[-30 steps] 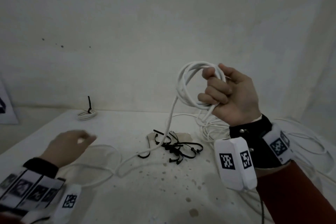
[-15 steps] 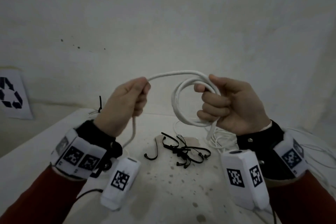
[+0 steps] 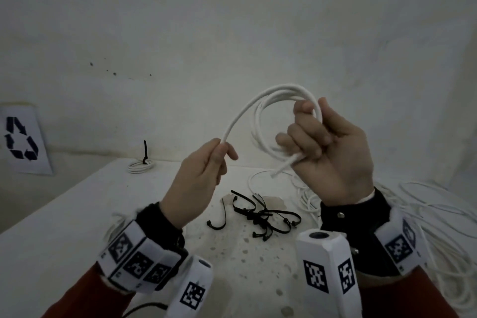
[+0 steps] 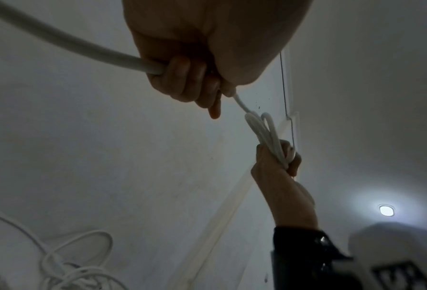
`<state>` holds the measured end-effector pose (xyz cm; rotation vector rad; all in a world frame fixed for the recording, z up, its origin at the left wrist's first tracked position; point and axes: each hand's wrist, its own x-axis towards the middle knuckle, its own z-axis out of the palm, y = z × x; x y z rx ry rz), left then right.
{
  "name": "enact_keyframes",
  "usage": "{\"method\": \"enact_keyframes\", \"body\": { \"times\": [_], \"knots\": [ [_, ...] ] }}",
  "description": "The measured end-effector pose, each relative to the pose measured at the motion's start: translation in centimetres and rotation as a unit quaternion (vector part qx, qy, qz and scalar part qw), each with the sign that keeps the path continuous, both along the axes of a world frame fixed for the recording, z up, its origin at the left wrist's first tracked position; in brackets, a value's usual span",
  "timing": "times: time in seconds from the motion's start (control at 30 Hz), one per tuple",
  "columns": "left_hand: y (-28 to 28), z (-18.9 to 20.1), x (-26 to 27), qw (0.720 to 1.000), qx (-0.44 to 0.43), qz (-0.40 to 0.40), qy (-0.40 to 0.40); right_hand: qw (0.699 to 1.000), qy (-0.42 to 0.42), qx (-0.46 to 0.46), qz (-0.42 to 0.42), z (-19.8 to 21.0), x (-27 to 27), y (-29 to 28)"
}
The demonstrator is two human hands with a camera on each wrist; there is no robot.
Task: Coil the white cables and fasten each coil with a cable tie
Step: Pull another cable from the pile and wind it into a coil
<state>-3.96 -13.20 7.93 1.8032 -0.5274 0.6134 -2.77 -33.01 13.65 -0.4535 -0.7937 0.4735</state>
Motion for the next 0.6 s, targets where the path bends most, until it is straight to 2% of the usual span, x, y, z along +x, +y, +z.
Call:
{"method": "enact_keyframes", "body": {
  "times": [0.13, 0.23, 0.4, 0.53, 0.6],
  "knots": [
    [1.1, -1.8, -0.1, 0.989, 0.108, 0.09, -0.051, 0.986, 0.023, 0.144, -0.08, 1.4, 0.0, -0.7],
    [2.5, -2.5, -0.4, 0.963, 0.211, 0.143, -0.086, 0.964, -0.007, 0.185, -0.189, 2.6, 0.6, -1.2],
    [3.8, -3.4, -0.9, 0.918, 0.327, 0.175, -0.143, 0.909, -0.049, 0.146, -0.387, 3.0, 1.7, -1.1],
    [3.1, -3.0, -2.0, 0.882, 0.401, 0.151, -0.196, 0.82, -0.075, 0.09, -0.56, 2.3, 2.4, 0.3],
    [2.7, -2.7, -2.3, 0.863, 0.436, 0.147, -0.21, 0.792, -0.064, 0.076, -0.603, 2.0, 2.5, 1.0]
  ]
}}
